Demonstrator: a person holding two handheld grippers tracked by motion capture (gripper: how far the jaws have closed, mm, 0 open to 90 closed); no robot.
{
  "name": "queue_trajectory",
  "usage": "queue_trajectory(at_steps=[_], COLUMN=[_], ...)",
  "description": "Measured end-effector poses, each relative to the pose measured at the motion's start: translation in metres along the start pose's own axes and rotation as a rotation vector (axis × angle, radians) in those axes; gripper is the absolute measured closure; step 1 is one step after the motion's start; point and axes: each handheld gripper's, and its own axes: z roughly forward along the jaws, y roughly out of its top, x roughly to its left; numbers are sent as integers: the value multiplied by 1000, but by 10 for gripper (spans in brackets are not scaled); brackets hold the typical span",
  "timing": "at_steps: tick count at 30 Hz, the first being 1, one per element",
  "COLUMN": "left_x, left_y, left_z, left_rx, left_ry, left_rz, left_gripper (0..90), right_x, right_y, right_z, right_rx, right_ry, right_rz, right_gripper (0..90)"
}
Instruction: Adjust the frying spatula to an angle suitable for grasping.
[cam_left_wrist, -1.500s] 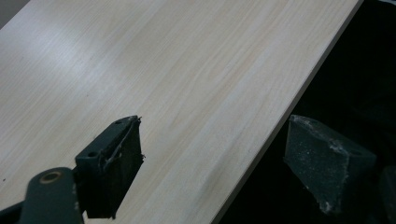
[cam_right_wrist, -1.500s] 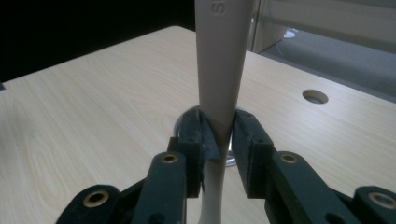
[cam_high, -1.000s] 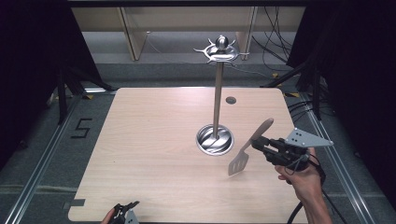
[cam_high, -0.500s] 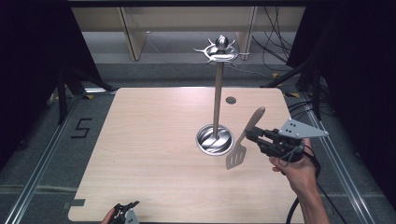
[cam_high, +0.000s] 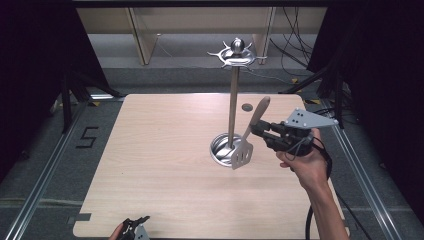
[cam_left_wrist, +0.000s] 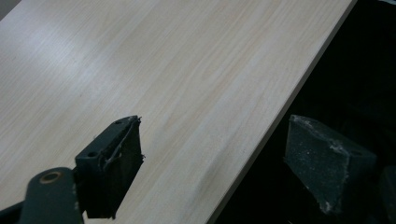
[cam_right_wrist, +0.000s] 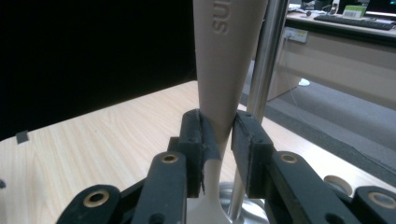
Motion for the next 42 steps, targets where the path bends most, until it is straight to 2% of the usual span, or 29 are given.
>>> queue_trajectory(at_steps=[1,3,4,5,6,8,12,13,14,15,16,18,19,25,26,27,28,30,33,36,37,38,42], left_x=[0,-1,-1,0,0,0,0,0,-1,-1,0,-1,-1,-1,-1,-1,-1,-1,-1,-1,-1,-1,-1], left_y=[0,0,0,0,0,1,1,1,0,0,0,0,0,0,0,0,0,0,0,0,0,0,0], left_z=[0,1,1,1,1,-1,-1,-1,1,1,-1,1,1,-1,-1,0,1,1,0,-1,1,1,1], left_rx=[-1,-17,-19,-3,-5,-4,-6,-8,-21,-21,-5,-20,-20,-8,-8,-13,-21,-21,-6,-7,-19,-20,-20], left_ry=[-4,19,8,-8,-9,2,-1,1,27,14,8,22,24,6,6,10,24,20,5,7,22,22,20], left_rz=[-3,-10,-19,1,1,6,6,4,-7,-9,6,-9,-9,4,4,-1,-7,-8,6,6,-6,-6,-6], left_gripper=[179,179,179,179,179,179,179,179,179,179,179,179,179,179,179,179,179,179,179,179,179,179,179], right_x=[0,-2,-3,-3,-5,-5,-11,-11,-12,-13,-14,-13,-14,-15,-16,-16,-18,-18,-21,-22,-20,-22,-21], right_y=[3,8,11,14,17,22,30,31,33,34,35,37,38,42,43,43,43,43,44,47,48,49,52], right_z=[1,4,6,8,8,10,16,17,18,20,21,24,26,32,31,32,33,35,36,38,38,39,41], right_rx=[1,3,3,2,4,14,2,7,11,6,14,21,28,20,35,36,41,47,29,33,43,43,58], right_ry=[-7,1,-8,0,-18,-15,-21,-25,-21,-12,-25,-30,-23,-32,-20,-20,-23,-27,-10,-26,-20,-18,-19], right_rz=[-1,-8,-15,-7,-27,-8,-19,0,-11,-4,-13,6,-12,2,-3,11,-6,22,30,6,29,14,20], right_gripper=[750,750,750,750,750,750,750,750,750,750,750,750,750,750,750,750,750,750,750,750,750,750,750])
